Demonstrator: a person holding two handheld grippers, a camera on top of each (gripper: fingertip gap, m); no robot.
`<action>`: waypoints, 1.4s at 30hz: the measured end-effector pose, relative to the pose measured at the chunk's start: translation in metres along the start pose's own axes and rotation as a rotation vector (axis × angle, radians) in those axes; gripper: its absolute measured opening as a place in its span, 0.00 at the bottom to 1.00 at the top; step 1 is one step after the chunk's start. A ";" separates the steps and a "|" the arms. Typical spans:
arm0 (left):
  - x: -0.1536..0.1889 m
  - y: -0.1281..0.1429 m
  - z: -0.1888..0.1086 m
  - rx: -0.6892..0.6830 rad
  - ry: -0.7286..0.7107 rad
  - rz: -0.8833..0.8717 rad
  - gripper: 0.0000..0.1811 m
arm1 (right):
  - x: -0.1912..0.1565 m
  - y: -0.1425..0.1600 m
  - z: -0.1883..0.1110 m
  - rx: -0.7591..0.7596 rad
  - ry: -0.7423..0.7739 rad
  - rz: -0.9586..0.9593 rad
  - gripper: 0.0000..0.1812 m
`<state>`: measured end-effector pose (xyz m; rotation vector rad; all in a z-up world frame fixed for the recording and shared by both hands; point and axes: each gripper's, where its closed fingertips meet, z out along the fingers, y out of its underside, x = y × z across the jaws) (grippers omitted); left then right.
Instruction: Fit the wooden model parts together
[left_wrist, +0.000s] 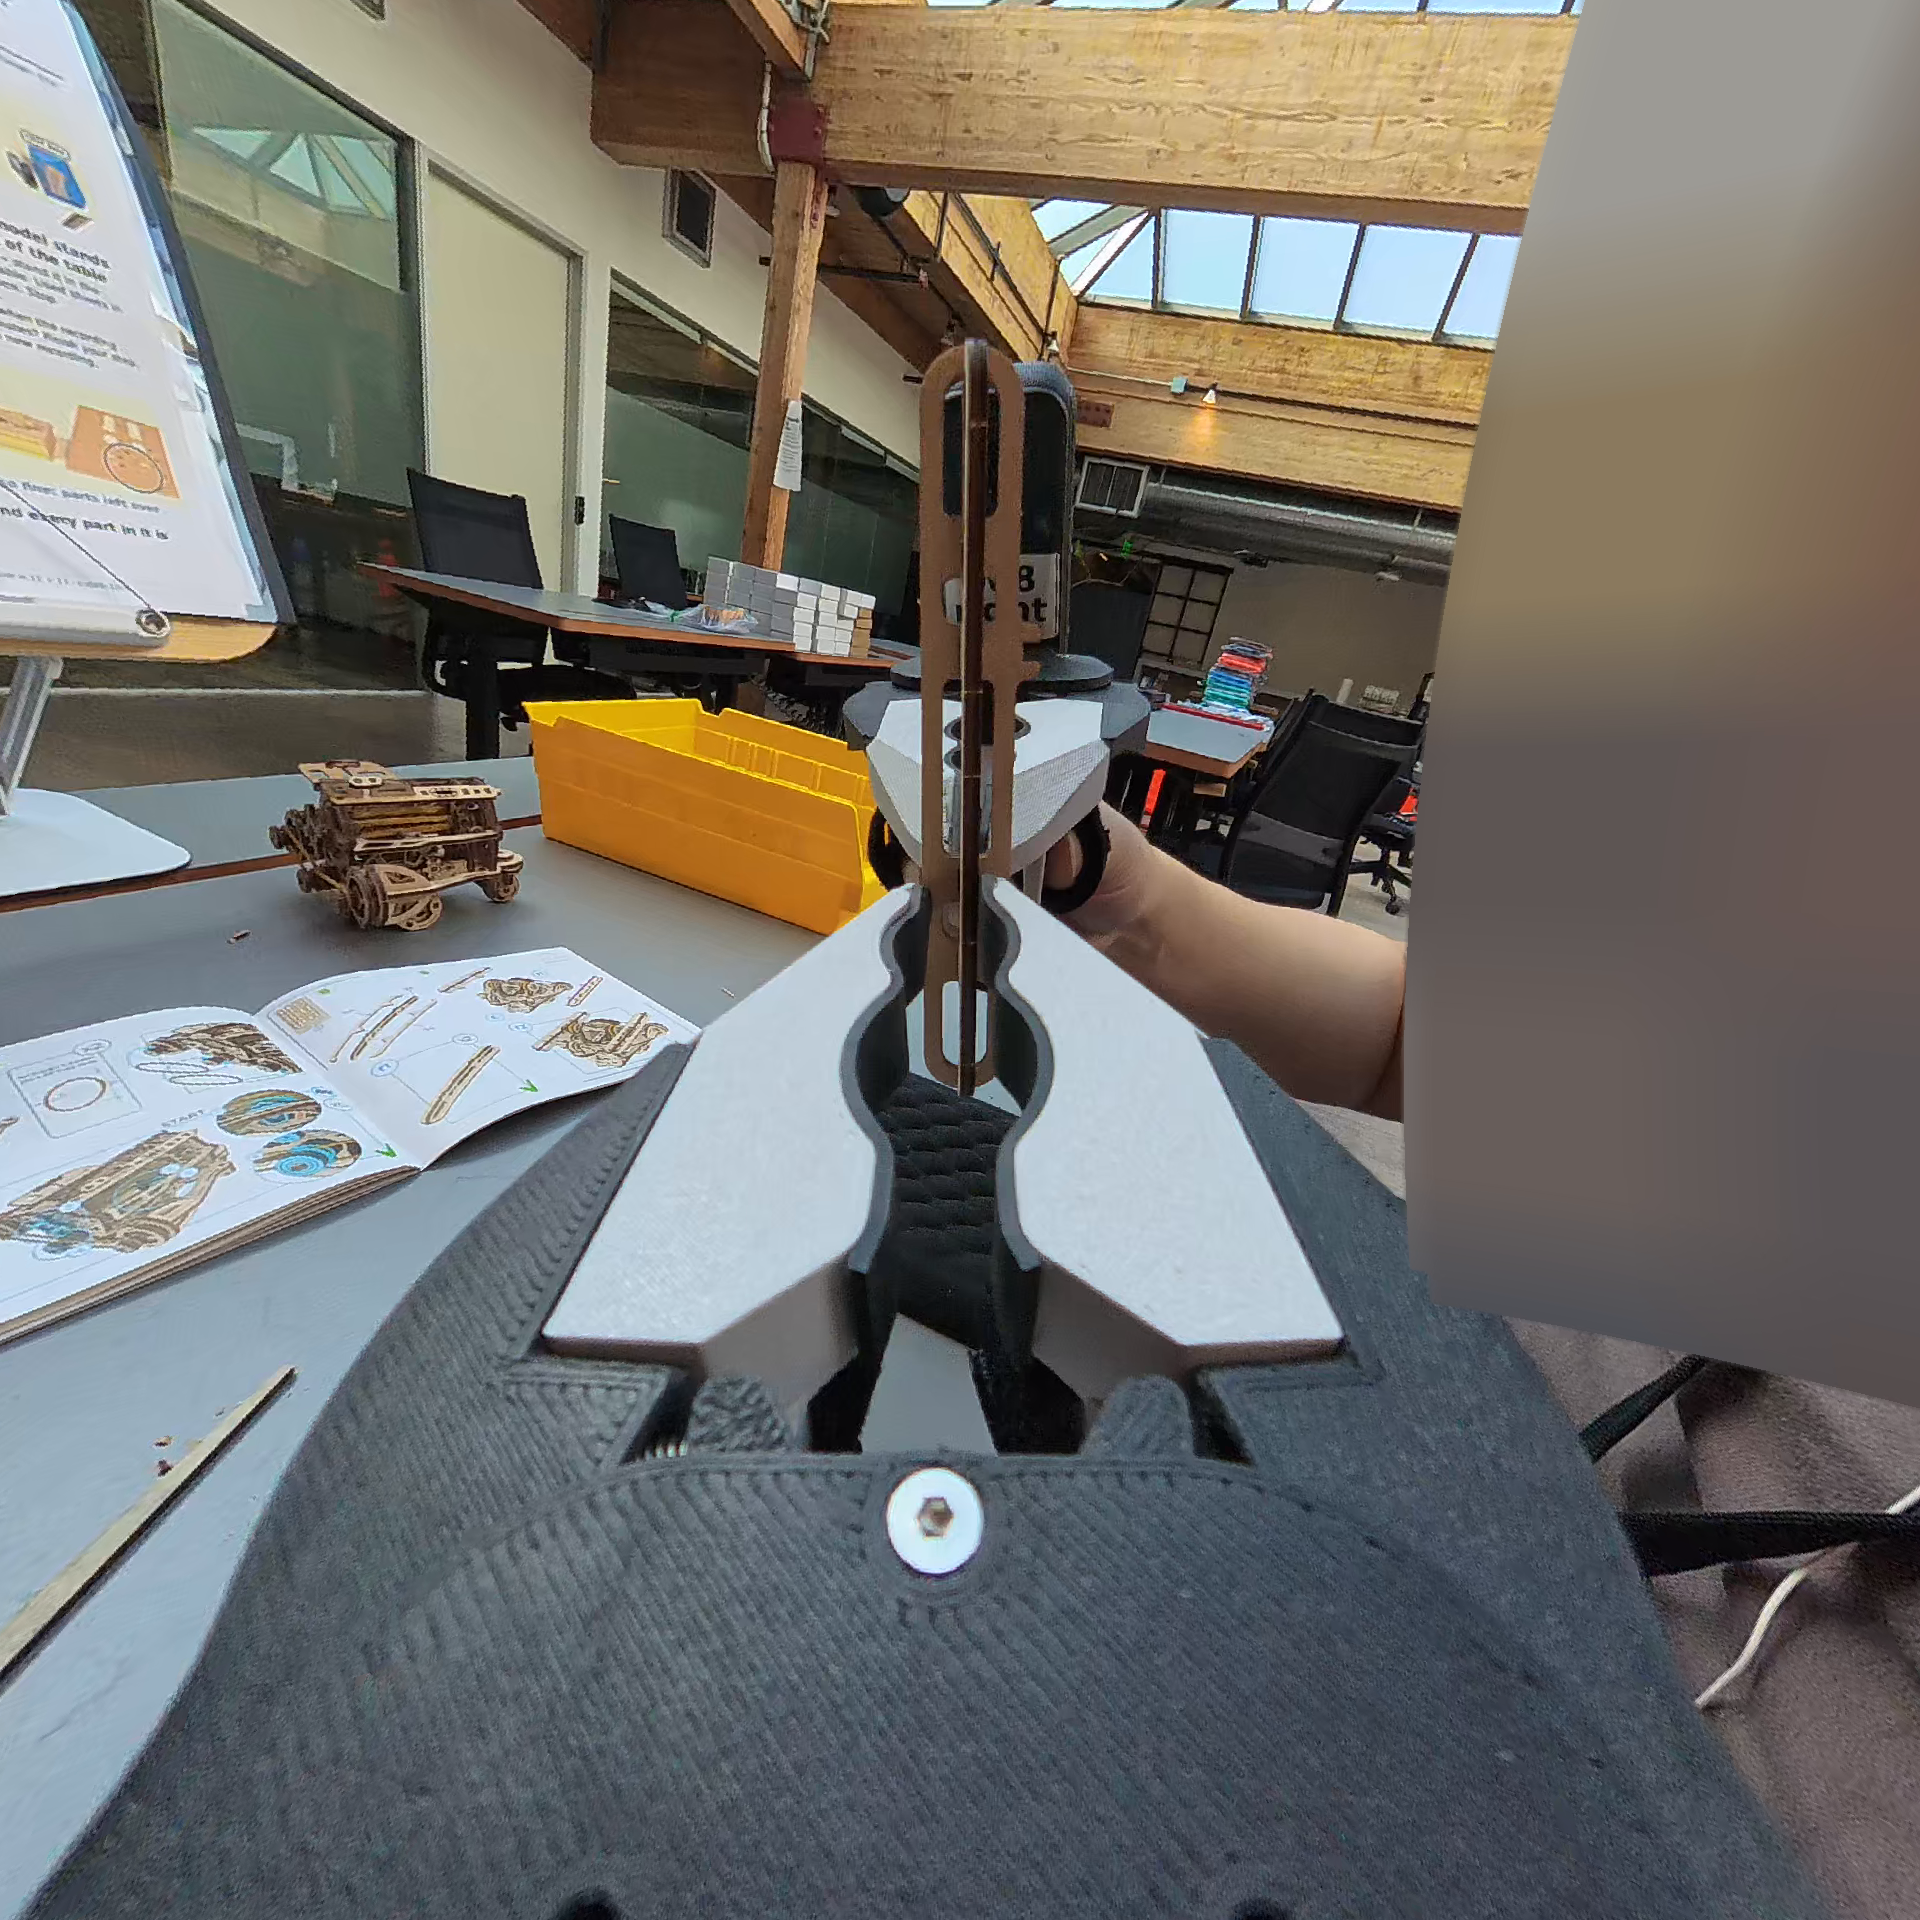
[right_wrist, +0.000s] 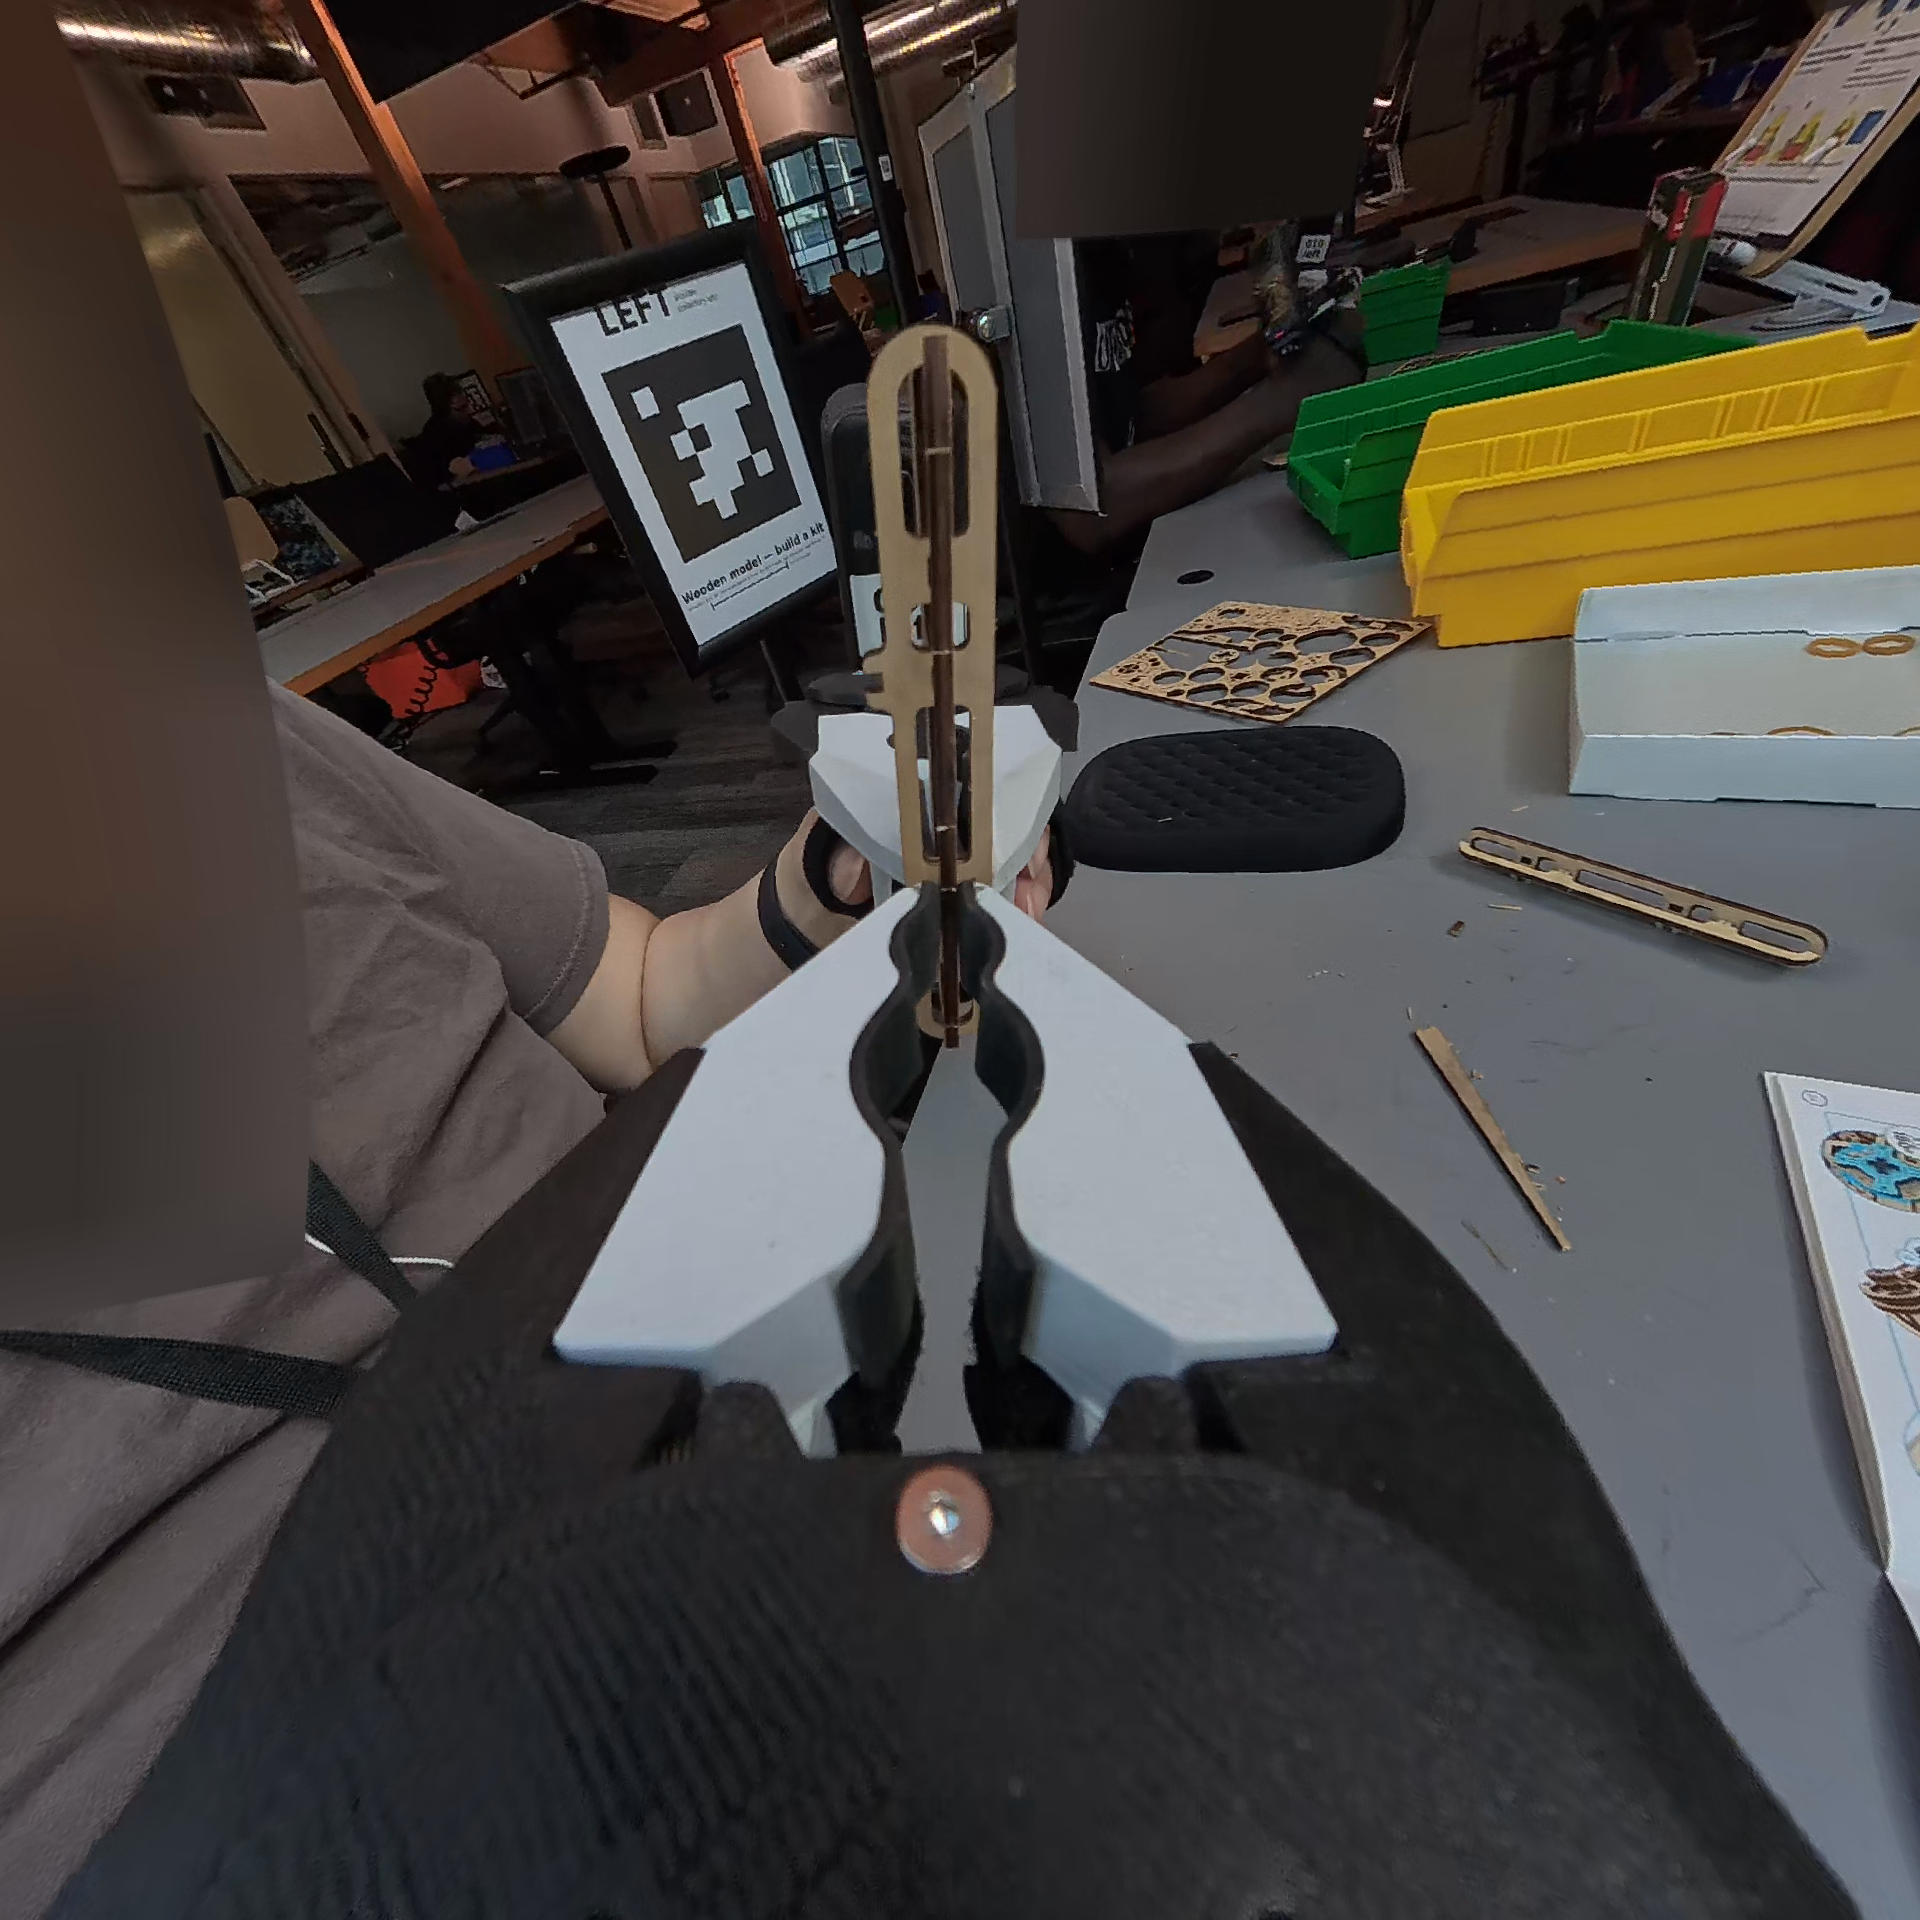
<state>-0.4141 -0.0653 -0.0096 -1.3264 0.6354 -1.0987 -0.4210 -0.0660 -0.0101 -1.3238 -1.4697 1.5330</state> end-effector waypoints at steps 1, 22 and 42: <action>0.001 0.001 0.000 -0.012 0.001 0.010 0.03 | -0.001 0.001 0.000 -0.004 0.000 -0.021 0.00; -0.009 0.057 -0.013 -0.118 0.083 0.152 0.03 | 0.010 0.055 0.011 -0.178 0.076 -0.210 0.00; -0.025 0.086 -0.006 -0.252 0.119 -0.035 0.03 | 0.028 0.084 0.003 -0.050 0.039 -0.059 0.00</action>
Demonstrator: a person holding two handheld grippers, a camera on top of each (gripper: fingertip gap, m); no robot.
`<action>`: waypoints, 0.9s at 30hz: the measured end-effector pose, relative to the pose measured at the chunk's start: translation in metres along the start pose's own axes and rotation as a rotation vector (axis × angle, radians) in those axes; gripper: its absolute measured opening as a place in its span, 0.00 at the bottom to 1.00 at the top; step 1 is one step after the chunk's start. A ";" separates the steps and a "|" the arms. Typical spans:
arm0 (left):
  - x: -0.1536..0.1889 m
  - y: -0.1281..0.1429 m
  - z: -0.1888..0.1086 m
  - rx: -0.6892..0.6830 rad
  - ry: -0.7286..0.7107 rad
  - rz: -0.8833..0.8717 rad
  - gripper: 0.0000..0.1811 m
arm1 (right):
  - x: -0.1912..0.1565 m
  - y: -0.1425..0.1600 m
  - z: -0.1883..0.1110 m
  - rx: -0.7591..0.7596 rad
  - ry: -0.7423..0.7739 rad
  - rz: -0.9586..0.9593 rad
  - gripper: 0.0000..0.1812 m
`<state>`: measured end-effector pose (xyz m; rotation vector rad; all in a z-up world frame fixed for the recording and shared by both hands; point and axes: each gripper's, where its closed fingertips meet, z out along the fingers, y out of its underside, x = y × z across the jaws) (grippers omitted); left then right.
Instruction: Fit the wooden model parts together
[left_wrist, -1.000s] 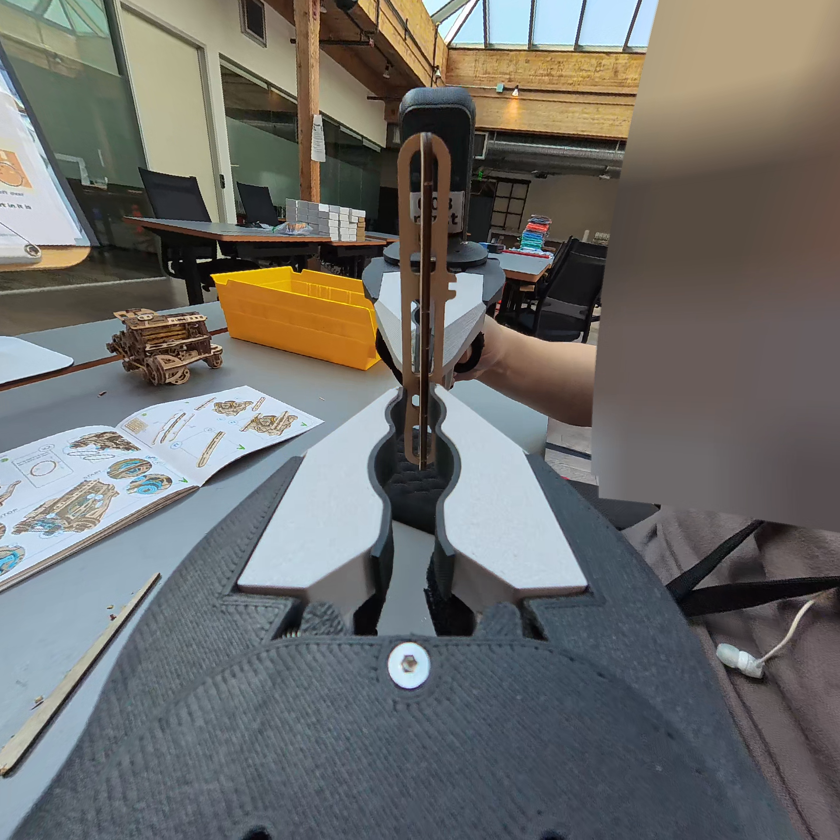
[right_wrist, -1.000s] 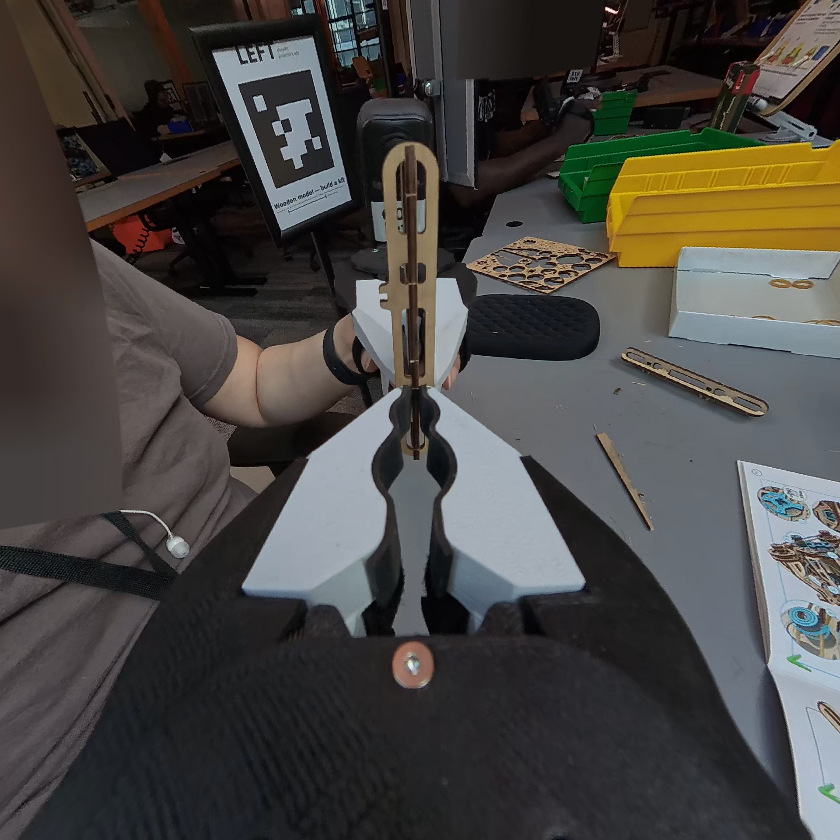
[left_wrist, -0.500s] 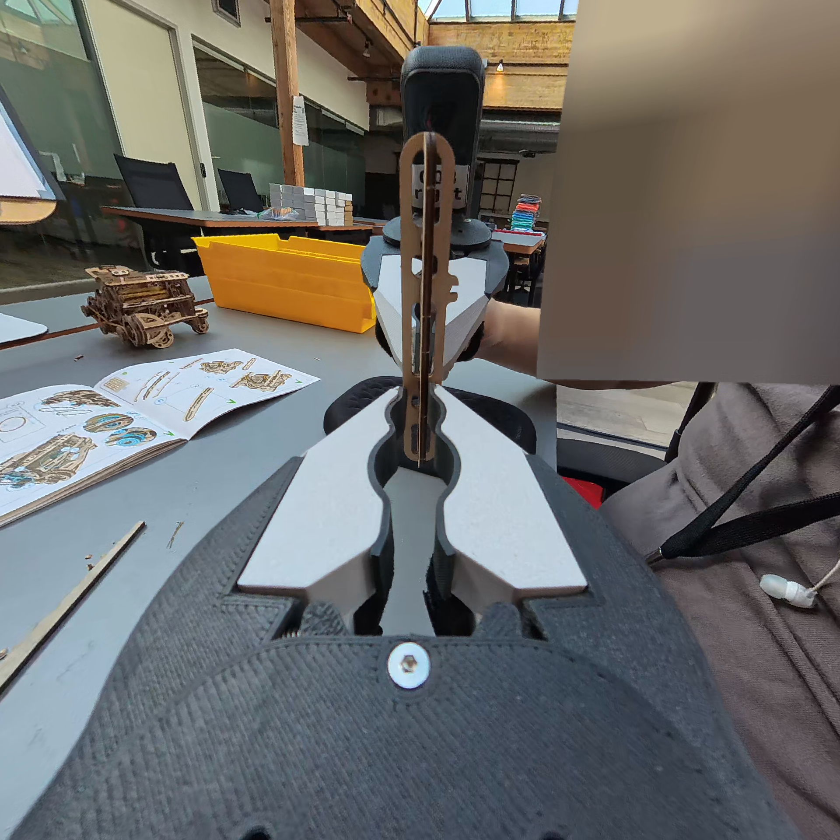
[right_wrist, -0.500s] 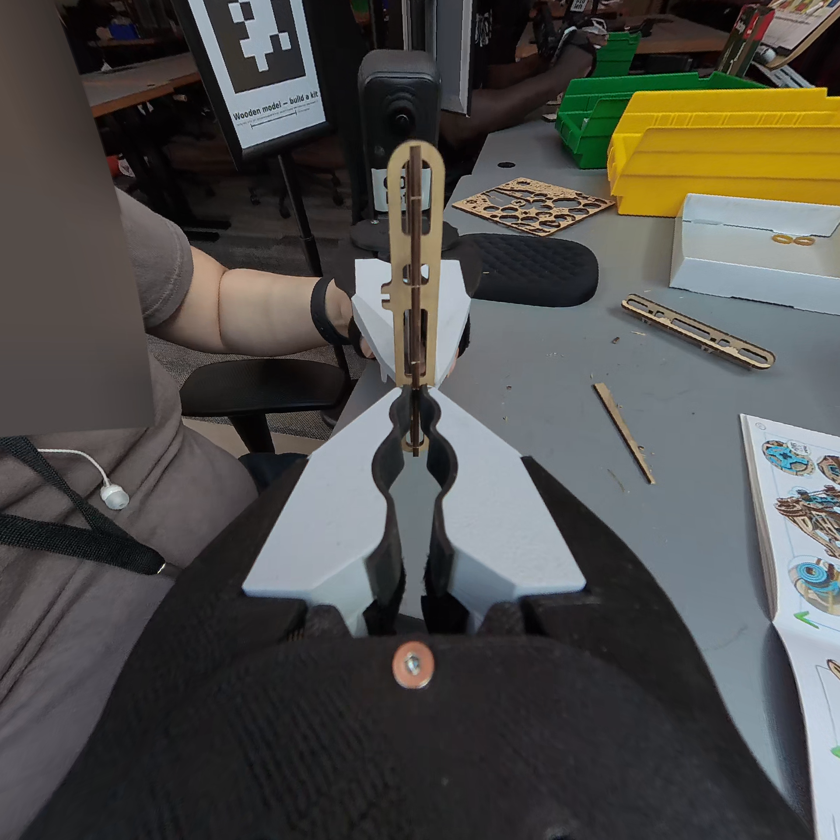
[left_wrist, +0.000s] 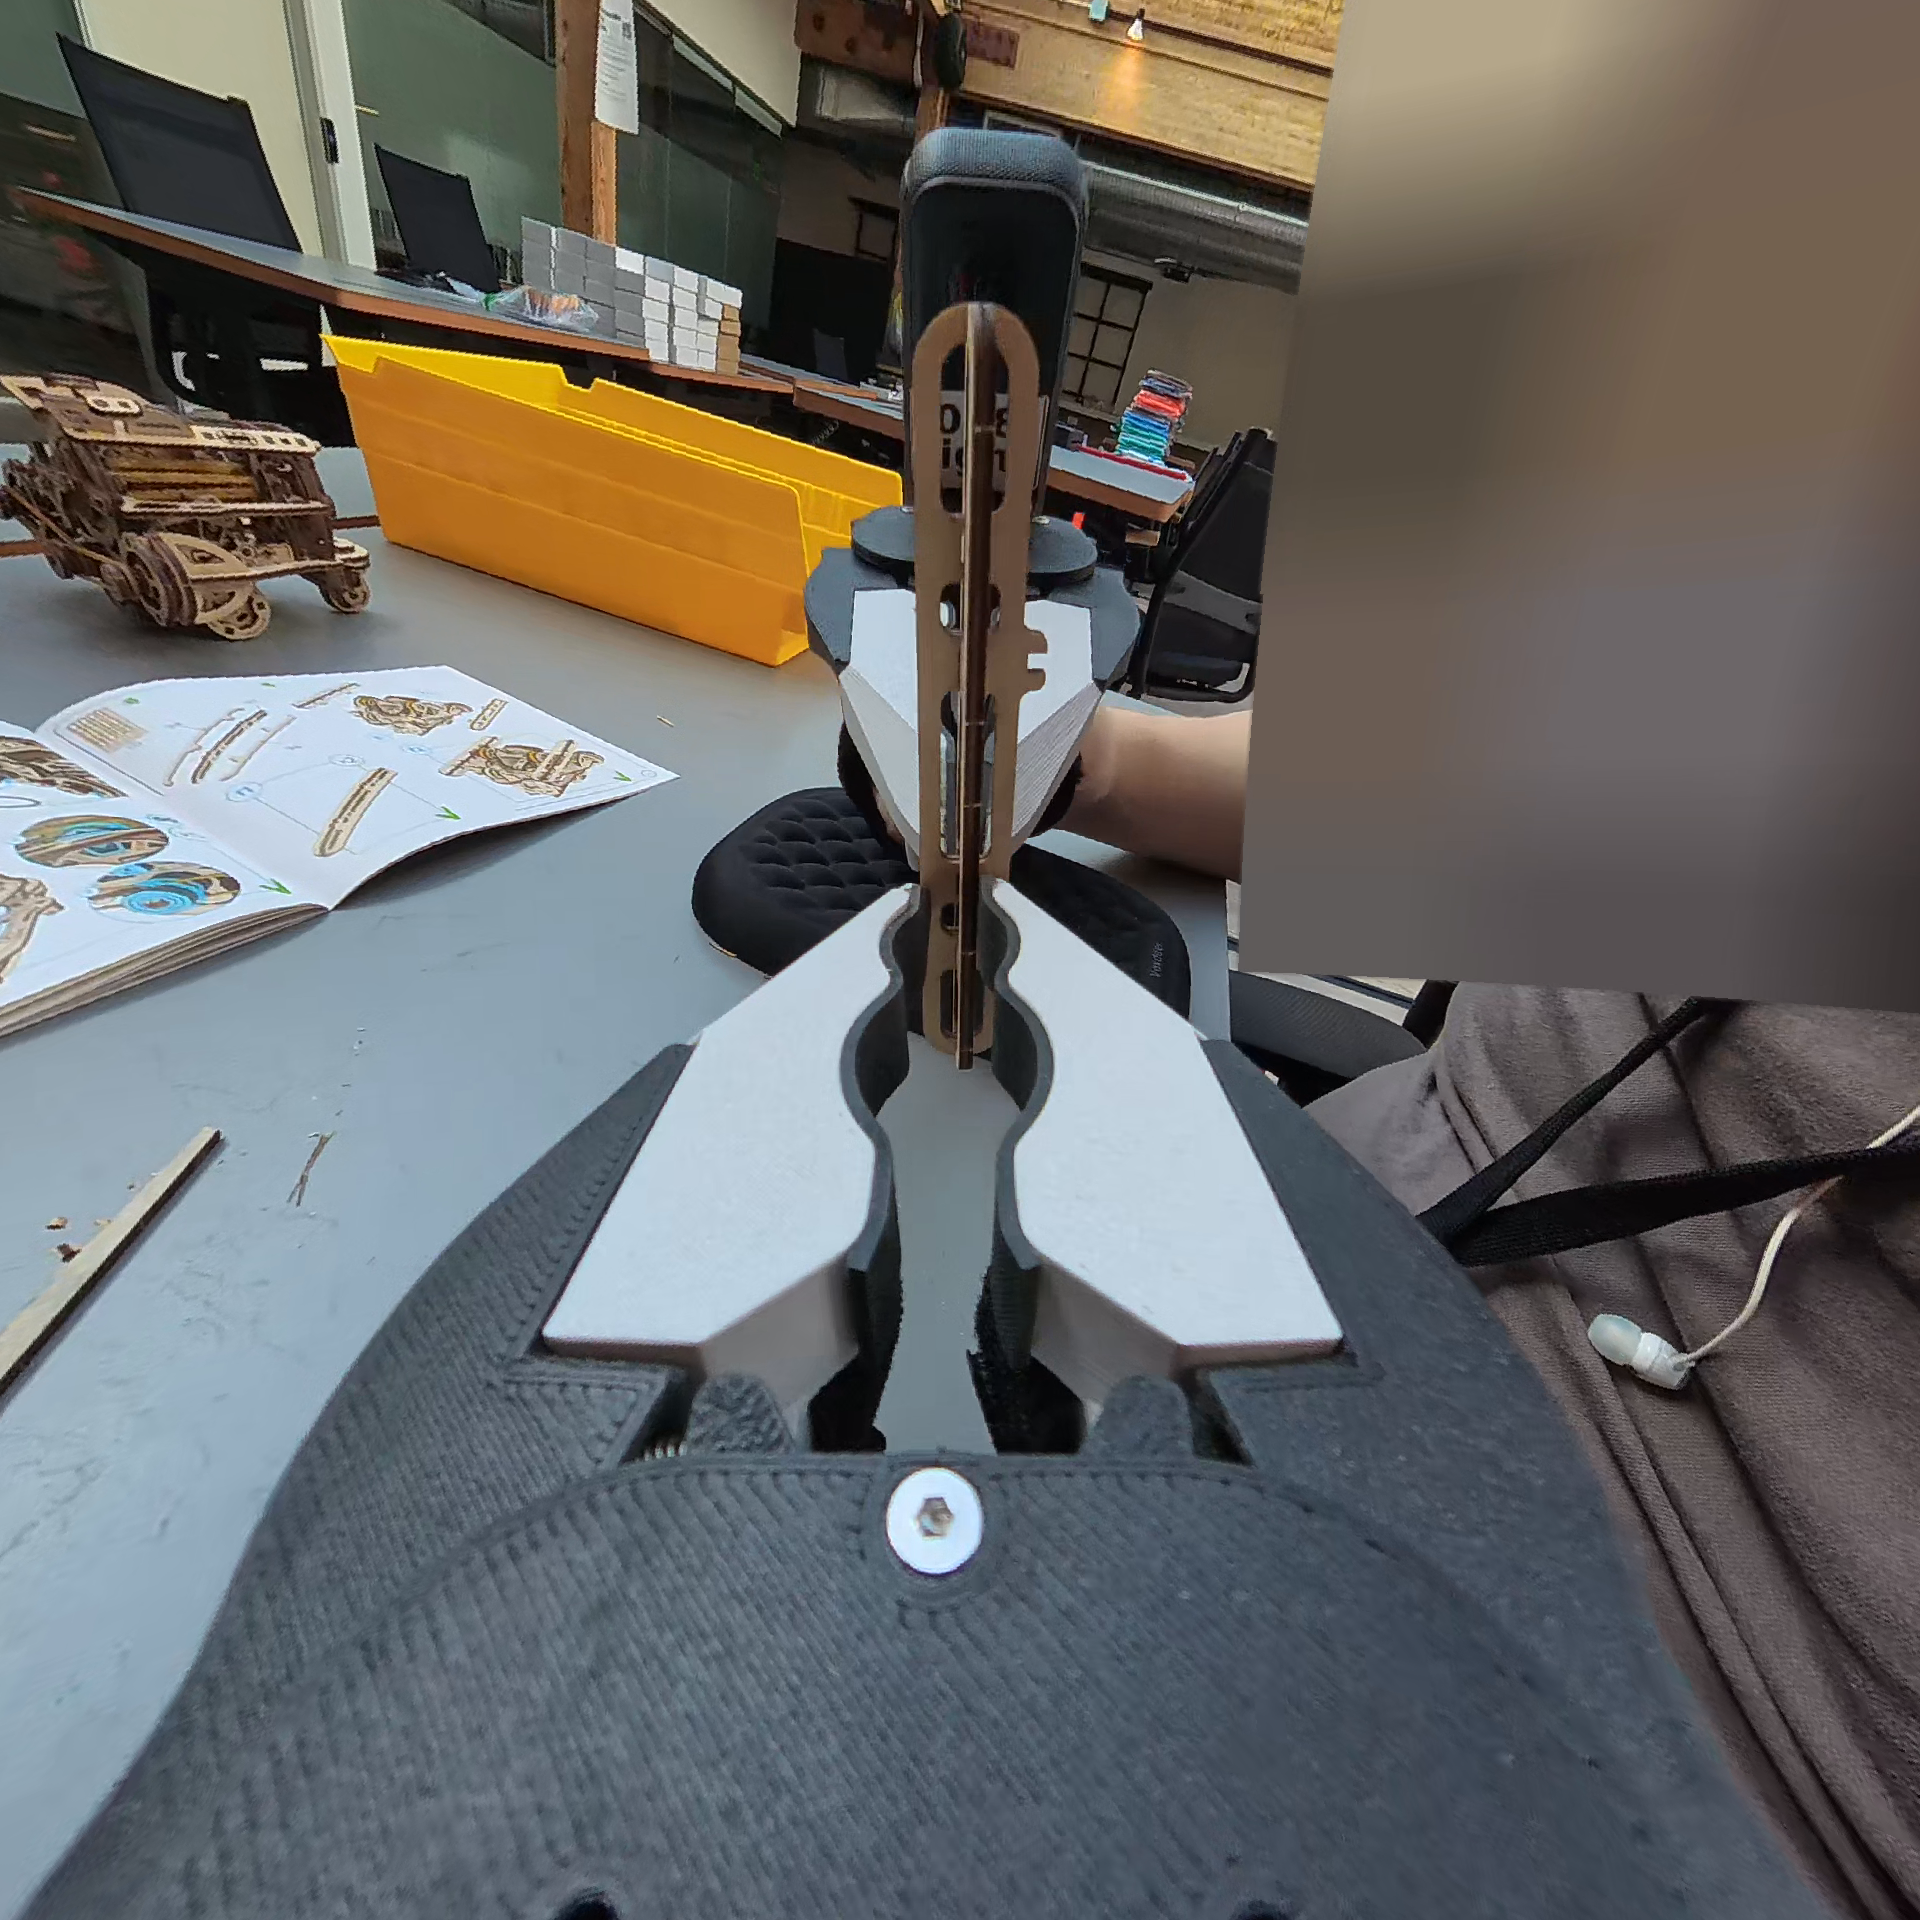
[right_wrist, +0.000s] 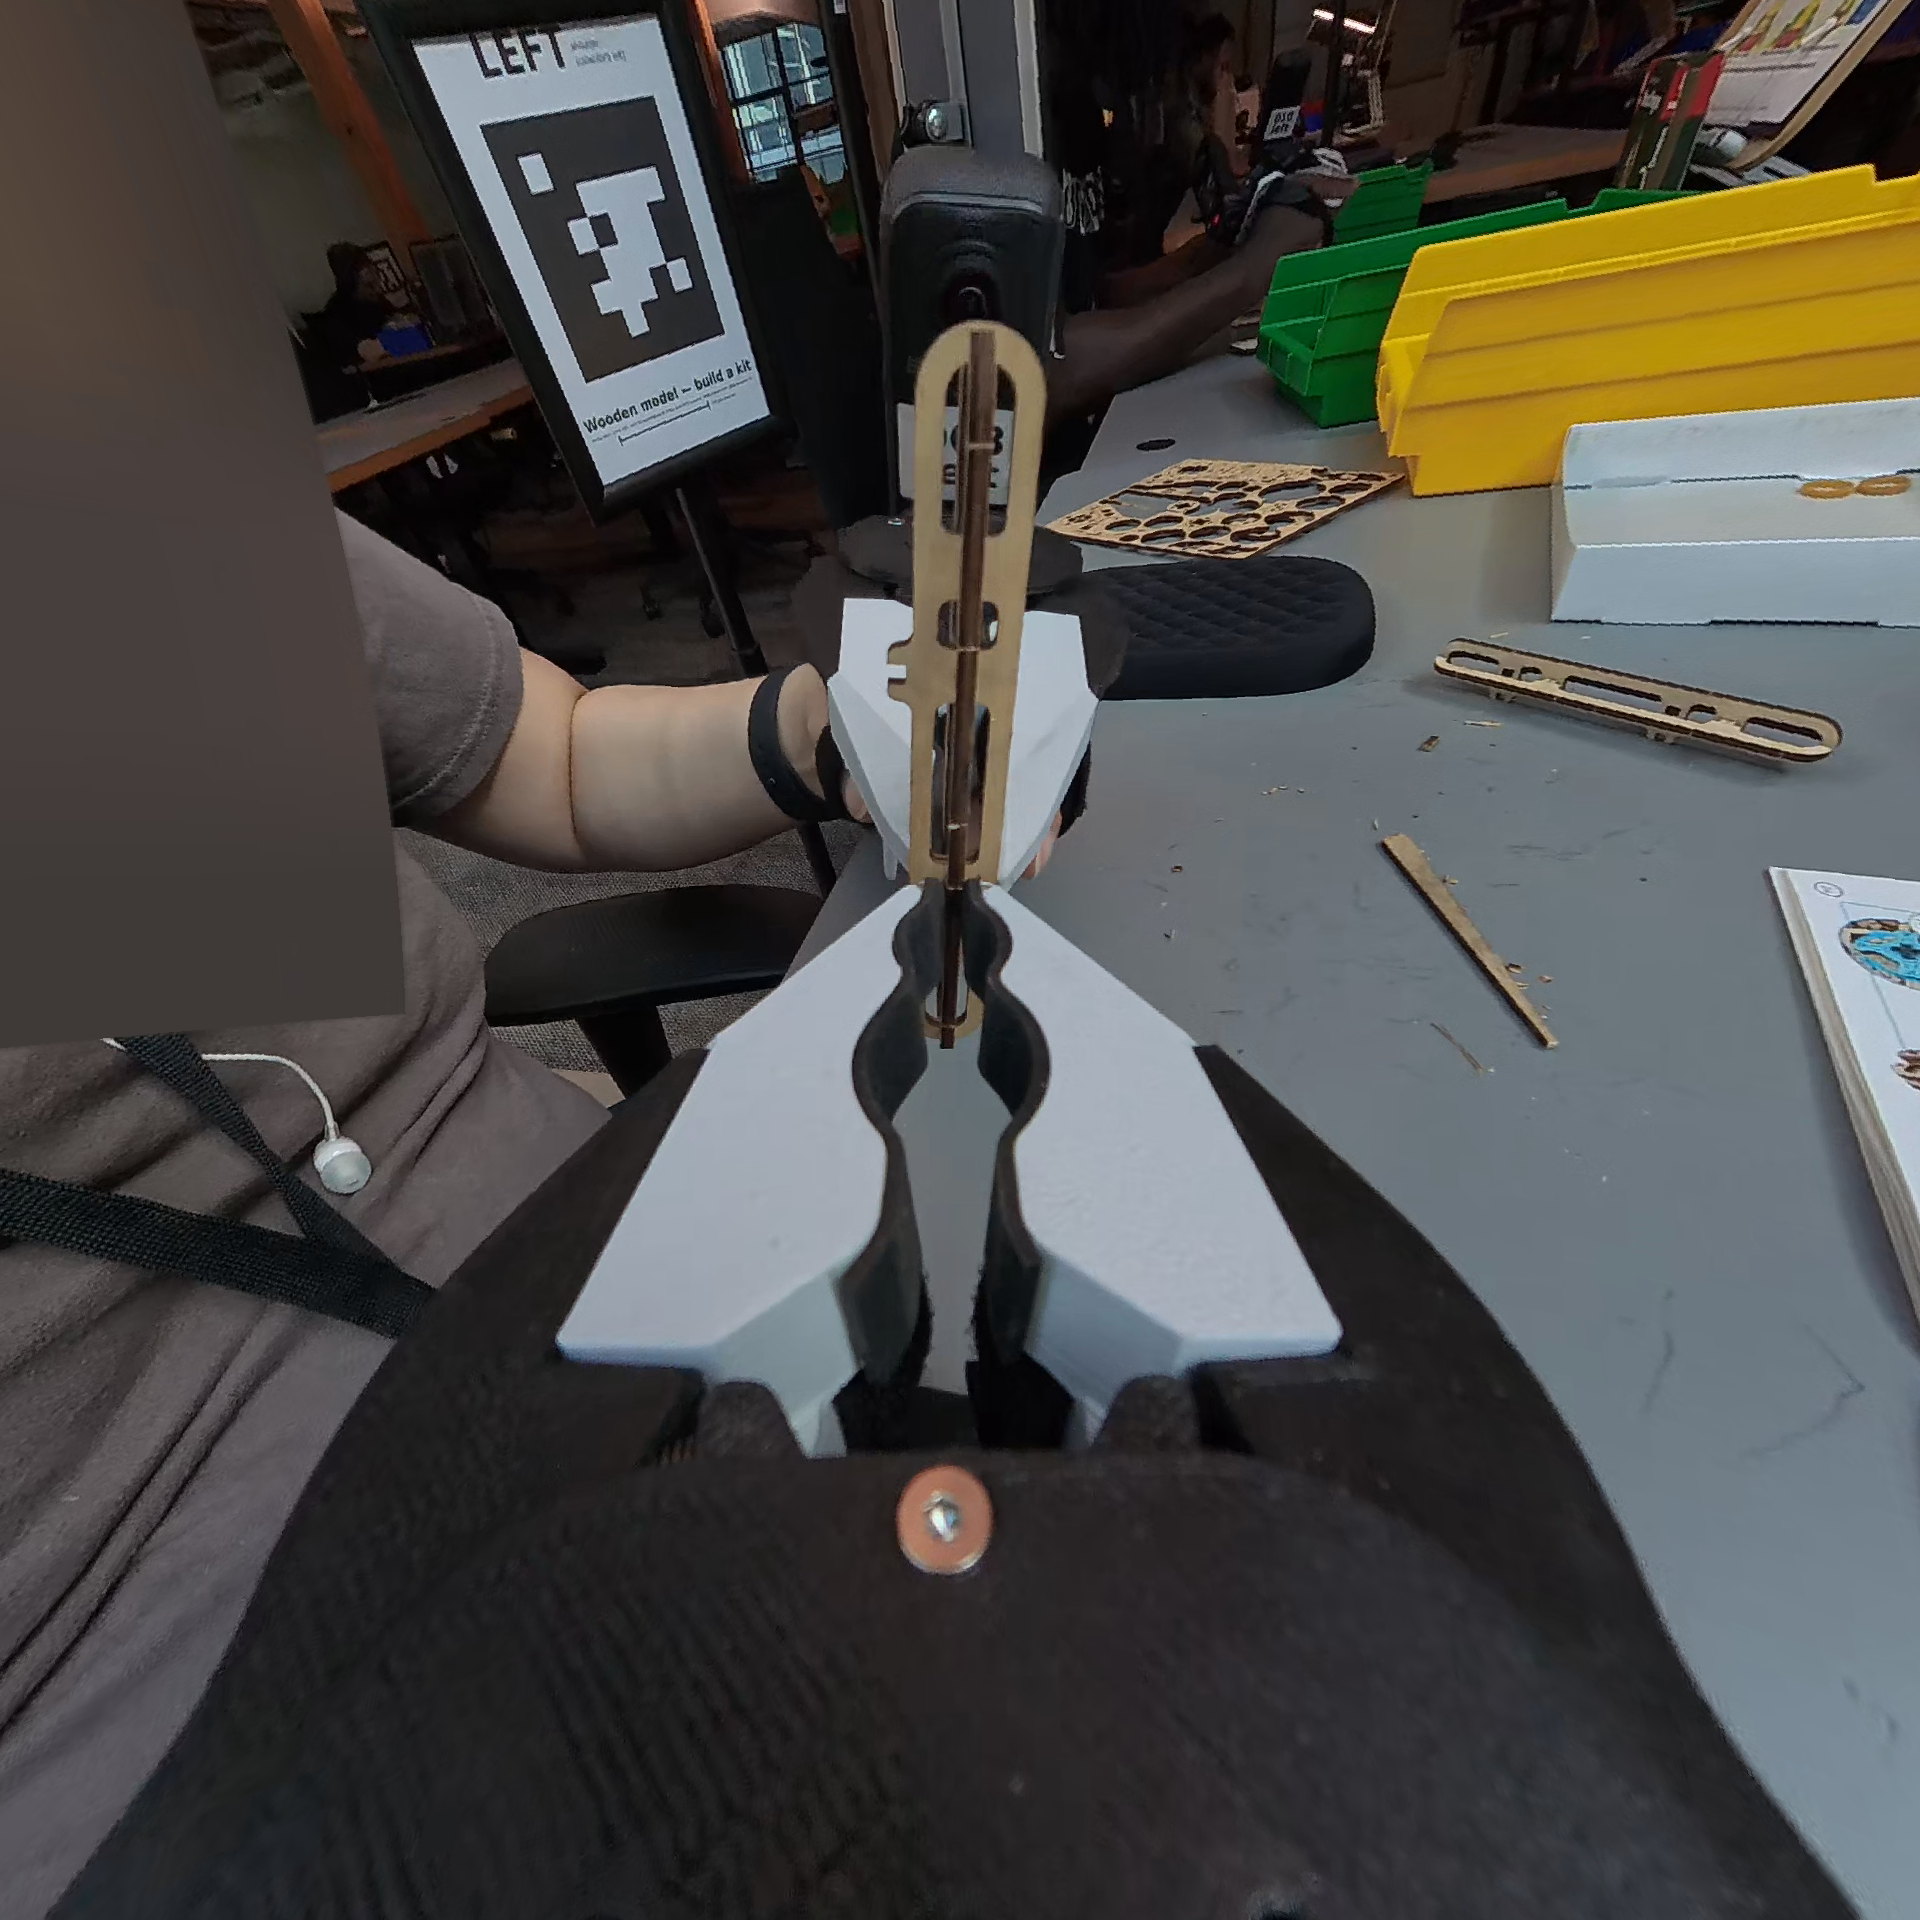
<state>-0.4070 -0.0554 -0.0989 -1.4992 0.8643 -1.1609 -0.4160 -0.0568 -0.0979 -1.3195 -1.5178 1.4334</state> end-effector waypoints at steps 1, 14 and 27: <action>0.000 0.001 0.001 -0.008 0.002 -0.006 0.03 | 0.000 0.001 -0.001 0.011 -0.006 0.009 0.00; 0.000 0.006 0.001 -0.041 -0.006 -0.006 0.03 | -0.001 0.006 0.000 0.028 -0.034 0.036 0.00; 0.001 0.009 0.001 -0.062 -0.019 0.007 0.03 | -0.002 0.009 0.002 0.009 -0.028 0.016 0.00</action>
